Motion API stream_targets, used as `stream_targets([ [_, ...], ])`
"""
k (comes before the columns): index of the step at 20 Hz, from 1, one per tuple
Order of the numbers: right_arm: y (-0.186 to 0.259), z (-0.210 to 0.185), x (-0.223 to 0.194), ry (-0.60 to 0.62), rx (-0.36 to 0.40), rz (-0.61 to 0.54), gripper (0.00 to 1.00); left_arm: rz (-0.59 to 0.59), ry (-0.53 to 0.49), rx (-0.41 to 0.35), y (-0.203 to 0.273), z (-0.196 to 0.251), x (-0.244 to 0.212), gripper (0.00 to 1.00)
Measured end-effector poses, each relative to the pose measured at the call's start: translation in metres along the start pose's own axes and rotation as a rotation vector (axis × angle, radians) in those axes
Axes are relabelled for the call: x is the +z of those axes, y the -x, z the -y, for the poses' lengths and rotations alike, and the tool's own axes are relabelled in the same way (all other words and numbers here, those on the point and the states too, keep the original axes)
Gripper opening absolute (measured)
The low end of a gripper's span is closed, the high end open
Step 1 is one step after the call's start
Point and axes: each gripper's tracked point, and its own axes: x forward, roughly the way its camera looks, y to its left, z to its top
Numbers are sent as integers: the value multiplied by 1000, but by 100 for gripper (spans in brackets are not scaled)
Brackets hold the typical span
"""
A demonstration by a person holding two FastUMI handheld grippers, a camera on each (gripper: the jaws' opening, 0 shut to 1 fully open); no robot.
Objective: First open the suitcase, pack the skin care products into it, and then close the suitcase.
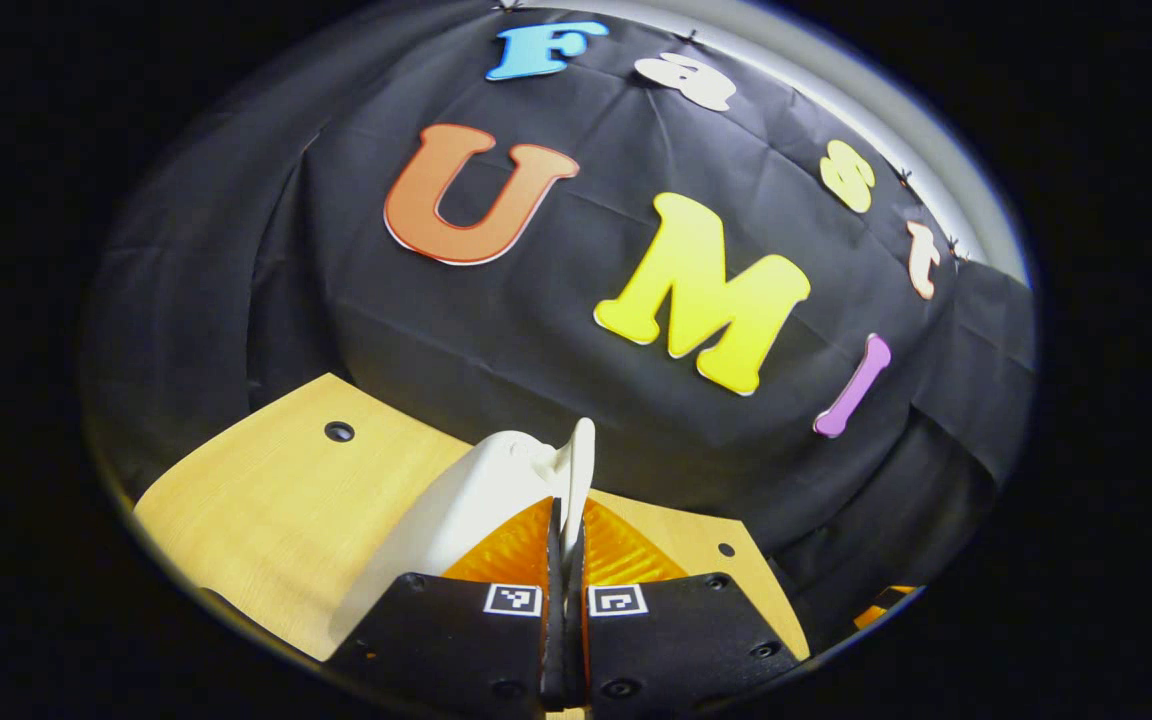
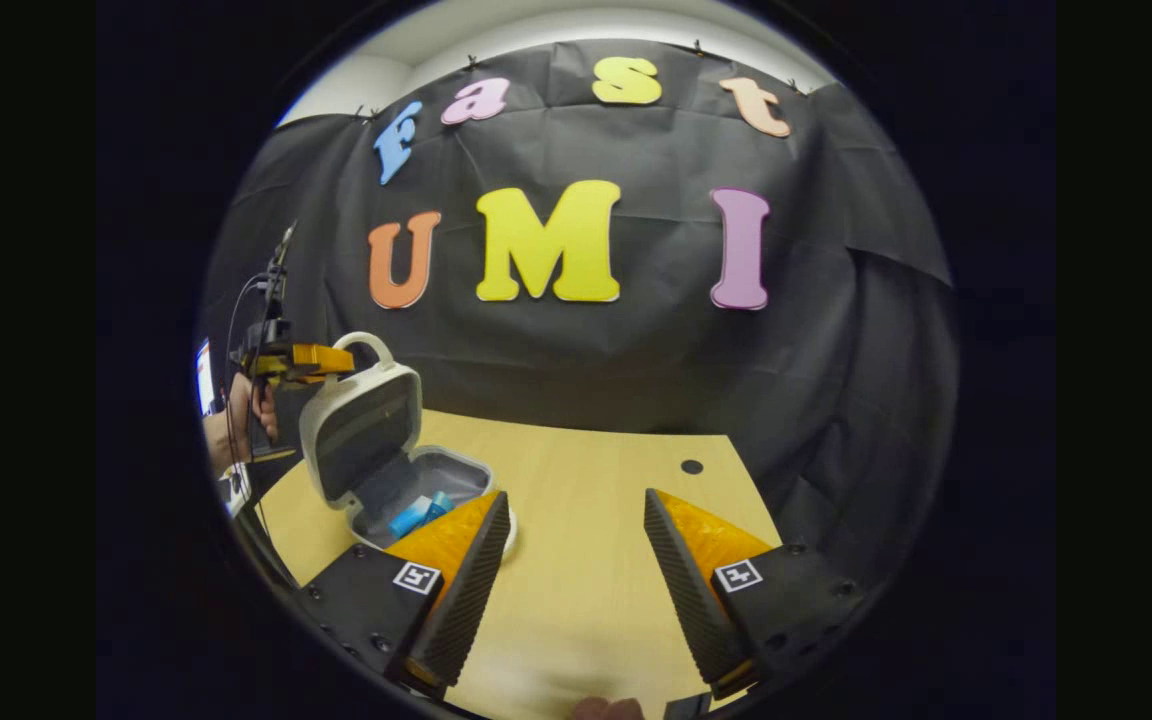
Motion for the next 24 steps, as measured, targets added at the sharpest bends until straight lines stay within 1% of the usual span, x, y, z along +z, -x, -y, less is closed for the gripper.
stream_targets([
  [1, 1, 13, -1, -6, -9, 3, 81, -19, -53, 4, -3, 22, -23, 3],
  [6, -1, 43, -6, -18, -28, -3, 80, -65, -226, 32, -21, 56, -70, 3],
  [10, 0, 67, -12, -18, -40, -14, 81, -95, -377, 55, -32, 71, -108, 3],
  [12, -2, 77, -17, -14, -44, -27, 80, -120, -419, 63, -34, 76, -126, 4],
  [13, -2, 82, -20, -14, -45, -34, 81, -134, -442, 68, -36, 79, -137, 3],
  [15, -1, 91, -23, -6, -47, -44, 81, -146, -518, 93, -42, 81, -153, 4],
  [16, -1, 95, -25, -1, -48, -48, 81, -149, -536, 99, -45, 82, -159, 3],
  [18, -3, 104, -28, 4, -50, -57, 81, -167, -534, 95, -54, 83, -179, 3],
  [21, -7, 116, -34, 1, -52, -75, 80, -195, -547, 124, -58, 83, -202, 3],
  [24, -12, 127, -46, 3, -45, -105, 81, -203, -595, 144, -69, 85, -221, 4],
])
